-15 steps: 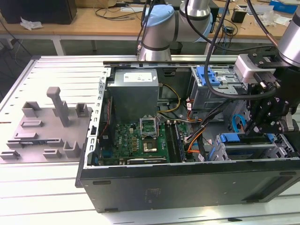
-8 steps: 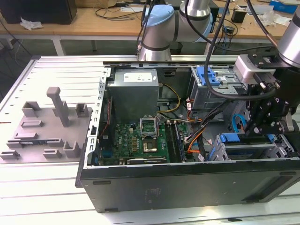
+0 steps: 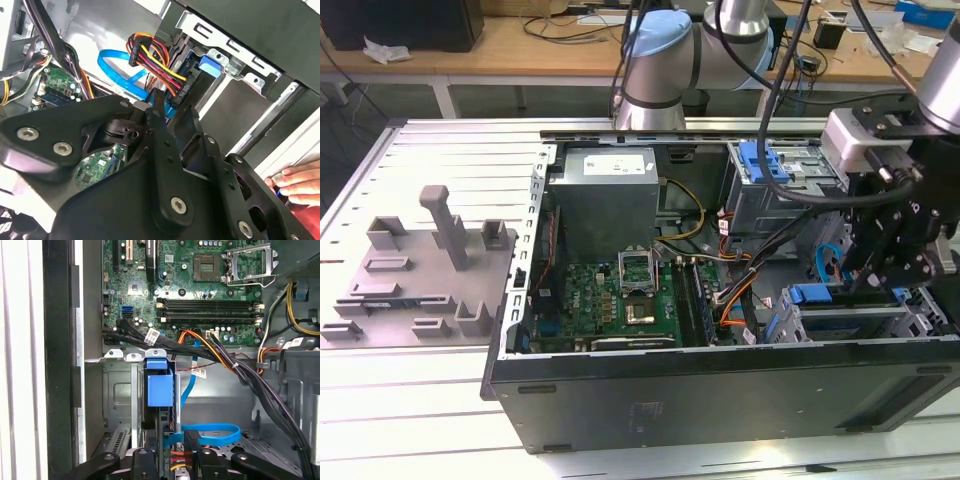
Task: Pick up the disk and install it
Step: 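Insert the second disk wire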
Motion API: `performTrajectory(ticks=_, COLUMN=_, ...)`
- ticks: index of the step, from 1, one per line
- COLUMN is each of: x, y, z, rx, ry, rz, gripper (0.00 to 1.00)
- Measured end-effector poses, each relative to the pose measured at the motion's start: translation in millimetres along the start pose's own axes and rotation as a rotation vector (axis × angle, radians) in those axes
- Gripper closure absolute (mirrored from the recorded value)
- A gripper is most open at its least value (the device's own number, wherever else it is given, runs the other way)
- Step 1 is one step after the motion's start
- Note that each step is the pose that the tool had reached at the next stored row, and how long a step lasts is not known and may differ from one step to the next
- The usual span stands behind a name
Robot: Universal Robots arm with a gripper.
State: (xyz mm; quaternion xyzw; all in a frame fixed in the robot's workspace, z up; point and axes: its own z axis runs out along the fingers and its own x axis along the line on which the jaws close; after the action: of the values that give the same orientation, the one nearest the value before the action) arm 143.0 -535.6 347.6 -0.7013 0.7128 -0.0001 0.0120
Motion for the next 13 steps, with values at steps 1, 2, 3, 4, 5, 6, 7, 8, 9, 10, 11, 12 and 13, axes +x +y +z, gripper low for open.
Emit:
performTrajectory(ticks=1, x=-0.2, y=0.0, z=-1.8, rx=0.0000, ry=0.0000, rz=0.000, gripper=0.64)
performTrajectory(ticks=2, x=-0.5, y=0.0, z=-3.5, rx=0.0000, ry=0.0001, rz=0.000, gripper=0.64)
performTrajectory(ticks=3, x=-0.7, y=-0.1, z=-5.1, rx=0.0000, ry=0.0000, rz=0.000, gripper=0.64)
performTrajectory(ticks=4, x=-1.1, y=-0.1, z=-8.4, rx=0.0000, ry=0.0000, rz=0.000, gripper=0.64)
performTrajectory(ticks=5, x=-1.3, y=-0.2, z=-10.2, rx=0.0000, ry=0.0001, rz=0.000, gripper=0.64)
performTrajectory(ticks=6, x=-1.5, y=-0.2, z=-12.1, rx=0.0000, ry=0.0001, rz=0.000, gripper=0.64)
performTrajectory(ticks=7, x=-1.8, y=-0.2, z=-13.8, rx=0.0001, ry=-0.0001, rz=0.000, gripper=0.64)
performTrajectory(ticks=8, x=-2.1, y=-0.3, z=-14.9, rx=0.0005, ry=0.0000, rz=0.000, gripper=0.64)
performTrajectory(ticks=9, x=-2.5, y=-0.1, z=-16.7, rx=0.0013, ry=0.0000, rz=0.000, gripper=0.64)
performTrajectory(ticks=10, x=-2.7, y=0.2, z=-17.9, rx=0.0022, ry=-0.0001, rz=0.000, gripper=0.64)
performTrajectory(ticks=11, x=-3.1, y=0.7, z=-19.3, rx=0.0035, ry=0.0000, rz=0.000, gripper=0.64)
performTrajectory(ticks=12, x=-3.7, y=1.2, z=-20.4, rx=0.0051, ry=0.0000, rz=0.000, gripper=0.64)
performTrajectory(ticks=13, x=-4.5, y=2.1, z=-21.1, rx=0.0067, ry=-0.0004, rz=0.000, gripper=0.64)
